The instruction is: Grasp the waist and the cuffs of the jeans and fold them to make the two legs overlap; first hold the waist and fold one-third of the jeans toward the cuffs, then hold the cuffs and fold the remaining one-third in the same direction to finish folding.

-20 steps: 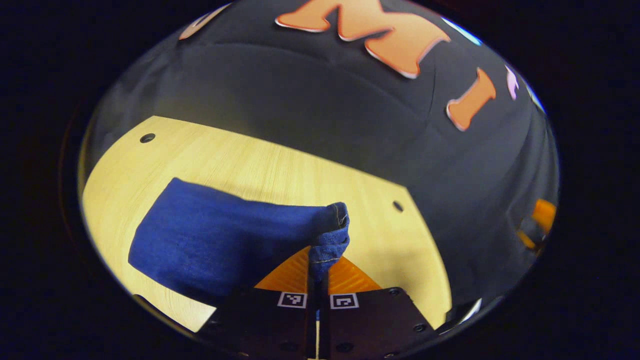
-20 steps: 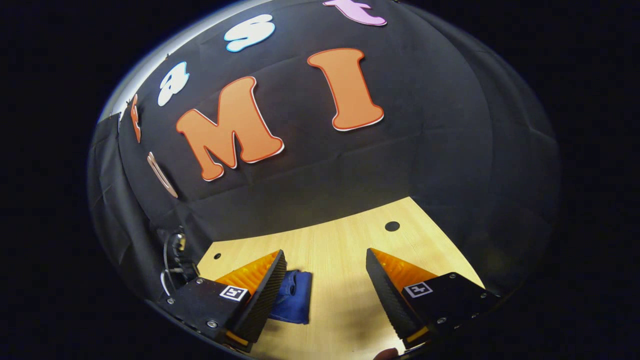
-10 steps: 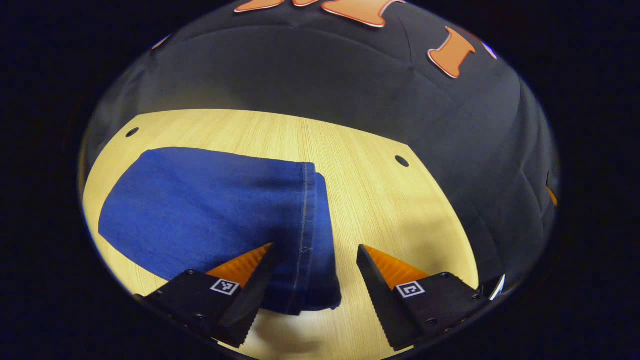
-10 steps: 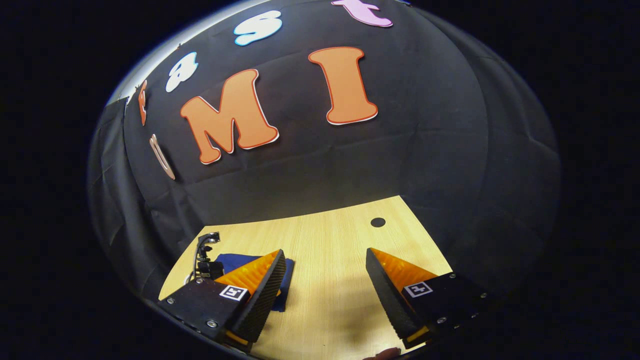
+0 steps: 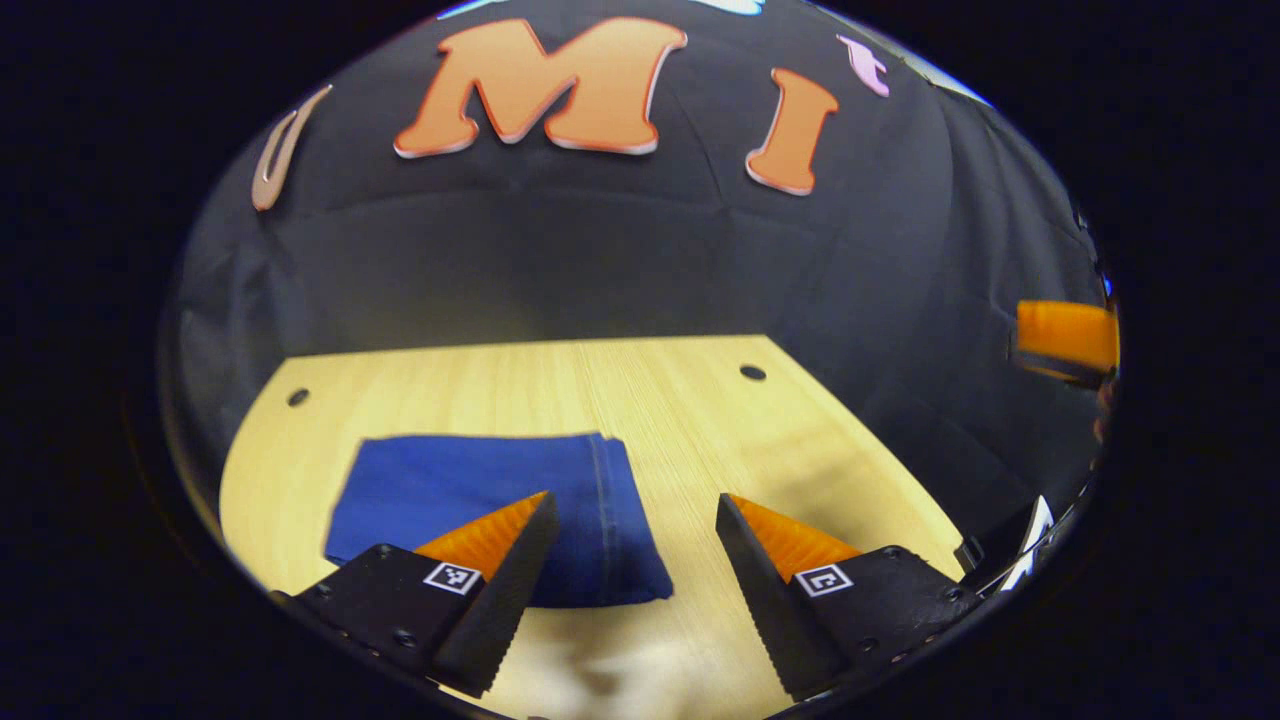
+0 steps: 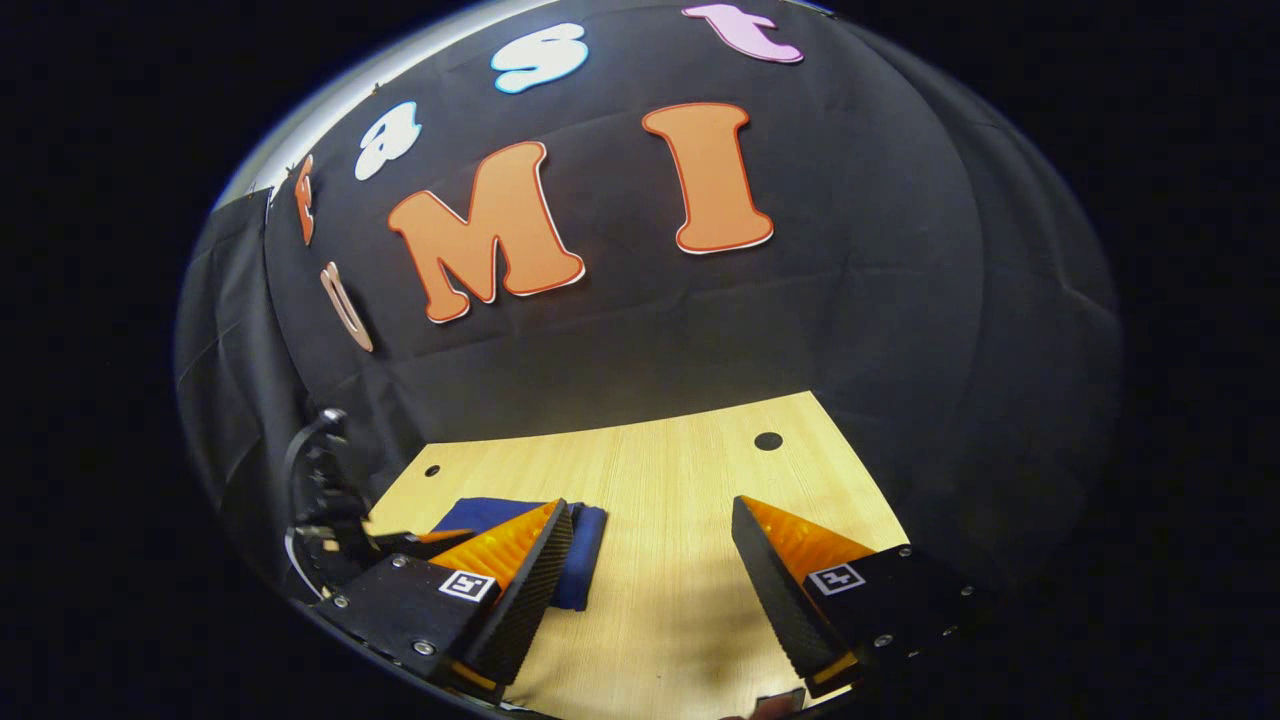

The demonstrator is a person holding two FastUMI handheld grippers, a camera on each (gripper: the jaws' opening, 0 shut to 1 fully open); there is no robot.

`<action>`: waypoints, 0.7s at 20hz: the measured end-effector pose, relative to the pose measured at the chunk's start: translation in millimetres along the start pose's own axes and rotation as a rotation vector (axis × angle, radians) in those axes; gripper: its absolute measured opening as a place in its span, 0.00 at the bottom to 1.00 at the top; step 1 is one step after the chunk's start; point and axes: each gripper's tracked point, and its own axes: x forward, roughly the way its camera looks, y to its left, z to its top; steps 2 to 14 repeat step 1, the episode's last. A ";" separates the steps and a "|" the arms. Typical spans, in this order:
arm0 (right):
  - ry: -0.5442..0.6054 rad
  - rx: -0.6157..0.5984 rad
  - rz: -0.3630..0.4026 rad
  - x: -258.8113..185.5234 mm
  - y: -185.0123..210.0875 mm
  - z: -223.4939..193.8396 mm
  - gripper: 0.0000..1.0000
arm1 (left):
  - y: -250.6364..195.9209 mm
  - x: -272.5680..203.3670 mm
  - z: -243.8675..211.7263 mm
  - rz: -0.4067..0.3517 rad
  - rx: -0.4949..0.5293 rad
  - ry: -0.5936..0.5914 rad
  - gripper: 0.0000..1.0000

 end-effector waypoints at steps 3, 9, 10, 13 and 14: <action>-0.009 0.002 0.001 -4.1 5.7 1.7 0.98 | 17.4 -18.9 19.7 0.024 -0.014 -0.044 0.98; -0.009 0.002 0.001 -4.1 5.7 1.7 0.98 | 17.4 -18.9 19.7 0.024 -0.014 -0.044 0.98; -0.009 0.002 0.001 -4.1 5.7 1.7 0.98 | 17.4 -18.9 19.7 0.024 -0.014 -0.044 0.98; -0.009 0.002 0.001 -4.1 5.7 1.7 0.98 | 17.4 -18.9 19.7 0.024 -0.014 -0.044 0.98; -0.009 0.002 0.001 -4.1 5.7 1.7 0.98 | 17.4 -18.9 19.7 0.024 -0.014 -0.044 0.98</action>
